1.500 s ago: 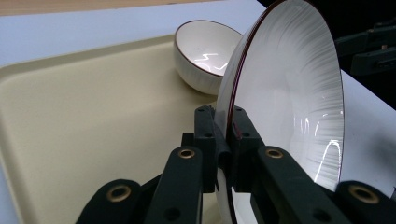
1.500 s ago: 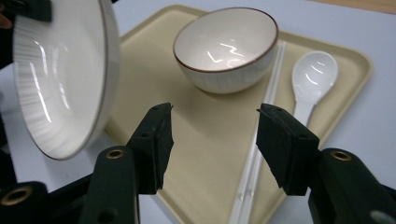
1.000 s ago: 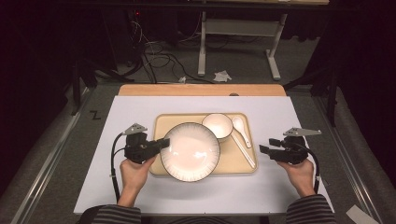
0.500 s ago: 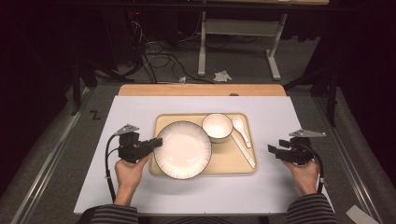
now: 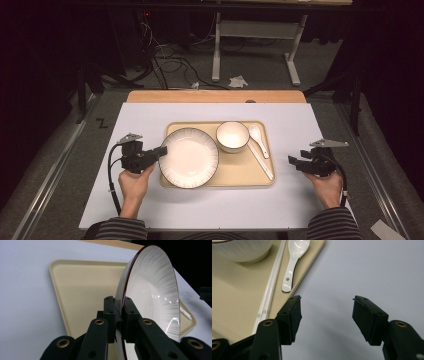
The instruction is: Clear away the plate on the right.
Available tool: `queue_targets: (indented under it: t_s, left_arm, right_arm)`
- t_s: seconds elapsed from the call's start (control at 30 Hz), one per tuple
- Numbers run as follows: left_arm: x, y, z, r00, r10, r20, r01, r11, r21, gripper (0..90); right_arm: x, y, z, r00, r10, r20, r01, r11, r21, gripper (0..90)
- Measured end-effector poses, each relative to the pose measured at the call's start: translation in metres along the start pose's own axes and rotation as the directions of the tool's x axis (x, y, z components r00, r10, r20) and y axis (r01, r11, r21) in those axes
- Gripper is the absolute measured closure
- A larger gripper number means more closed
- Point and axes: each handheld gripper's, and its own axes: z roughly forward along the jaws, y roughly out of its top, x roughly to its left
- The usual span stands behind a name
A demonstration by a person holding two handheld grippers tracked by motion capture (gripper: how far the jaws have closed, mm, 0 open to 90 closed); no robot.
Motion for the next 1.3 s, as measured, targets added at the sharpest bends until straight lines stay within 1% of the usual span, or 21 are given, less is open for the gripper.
queue_targets:
  t_s: [0.03,0.07,0.1,0.13,0.17,0.2,0.27,0.4,0.57,0.6,0.63,0.73,0.77,0.83,1.0,1.07,1.1,1.13,1.2,1.3]
  left_arm:
    - [0.001,0.001,0.000,1.0000,-0.009,-0.002,0.009,0.9999,-0.007,83.9]
    - [0.002,0.001,-0.001,1.0000,-0.003,-0.004,0.002,1.0000,-0.006,83.9]
    - [0.002,0.002,-0.001,0.9999,-0.011,-0.006,0.011,0.9998,-0.014,83.9]
    - [0.004,0.003,-0.001,1.0000,0.000,-0.009,-0.001,0.9999,-0.012,83.9]
    - [0.004,0.004,-0.001,0.9999,-0.010,-0.014,0.010,0.9997,-0.024,83.8]
    - [0.005,0.005,-0.001,0.9998,-0.008,-0.018,0.007,0.9997,-0.025,83.8]
    - [0.008,0.006,-0.001,0.9996,-0.012,-0.027,0.012,0.9994,-0.032,83.6]
    - [0.014,0.007,0.000,0.9985,-0.020,-0.051,0.018,0.9991,-0.039,83.5]
    - [0.020,0.008,0.005,0.9965,-0.041,-0.072,0.037,0.9980,-0.052,83.0]
    - [0.021,0.008,0.005,0.9964,-0.034,-0.078,0.030,0.9984,-0.048,82.9]
    - [0.022,0.008,0.006,0.9959,-0.043,-0.079,0.039,0.9976,-0.058,82.9]
    - [0.024,0.009,0.008,0.9949,-0.047,-0.089,0.041,0.9969,-0.067,82.8]
    - [0.025,0.009,0.009,0.9943,-0.058,-0.089,0.051,0.9959,-0.075,82.7]
    - [0.027,0.008,0.011,0.9935,-0.059,-0.097,0.052,0.9961,-0.072,82.6]
    - [0.031,0.005,0.017,0.9914,-0.059,-0.117,0.052,0.9964,-0.067,82.1]
    - [0.032,0.004,0.020,0.9906,-0.070,-0.118,0.062,0.9960,-0.064,82.1]
    - [0.033,0.003,0.021,0.9903,-0.065,-0.123,0.059,0.9966,-0.059,82.1]
    - [0.033,0.002,0.022,0.9898,-0.071,-0.123,0.064,0.9961,-0.061,82.1]
    - [0.033,0.001,0.023,0.9895,-0.065,-0.129,0.059,0.9967,-0.056,82.2]
    - [0.035,0.000,0.025,0.9885,-0.074,-0.132,0.067,0.9963,-0.054,82.2]
  right_arm:
    - [-0.001,-0.001,0.000,1.0000,-0.003,0.004,0.003,1.000,0.001,41.2]
    - [-0.001,-0.001,0.000,0.9999,0.009,0.007,-0.009,1.000,0.009,41.2]
    - [-0.002,-0.001,0.001,0.9999,0.006,0.011,-0.007,1.000,0.013,41.2]
    - [-0.002,-0.002,0.001,0.9999,0.003,0.013,-0.003,1.000,0.020,41.2]
    - [-0.002,-0.002,0.001,1.0000,-0.003,0.009,0.003,1.000,0.028,41.2]
    - [-0.001,-0.001,0.002,0.9999,-0.008,0.014,0.007,1.000,0.030,41.2]
    - [-0.001,-0.001,0.002,0.9996,-0.017,0.023,0.017,0.999,0.028,41.2]
    - [-0.002,-0.002,0.002,0.9997,-0.012,0.022,0.011,0.999,0.030,41.1]
    - [-0.004,-0.002,0.002,0.9996,-0.003,0.029,0.002,1.000,0.026,40.7]
    - [-0.004,-0.003,0.002,0.9994,-0.006,0.033,0.006,1.000,0.027,40.7]
    - [-0.006,-0.004,0.002,0.9992,-0.016,0.035,0.016,1.000,0.026,40.7]
    - [-0.007,-0.005,0.003,0.9993,-0.005,0.038,0.004,1.000,0.029,40.7]
    - [-0.007,-0.005,0.003,0.9992,-0.006,0.040,0.005,1.000,0.030,40.7]
    - [-0.007,-0.005,0.003,0.9990,-0.010,0.043,0.009,1.000,0.026,40.6]
    - [-0.006,-0.005,0.004,0.9991,-0.017,0.040,0.016,0.999,0.036,40.6]
    - [-0.006,-0.005,0.004,0.9989,-0.017,0.043,0.015,0.999,0.036,40.6]
    - [-0.006,-0.005,0.004,0.9991,-0.013,0.041,0.012,0.999,0.035,40.6]
    - [-0.005,-0.005,0.004,0.9991,-0.009,0.040,0.007,0.999,0.035,40.6]
    - [-0.005,-0.005,0.004,0.9991,-0.012,0.041,0.011,0.999,0.035,40.6]
    - [-0.005,-0.005,0.004,0.9989,-0.022,0.041,0.021,0.999,0.032,40.6]
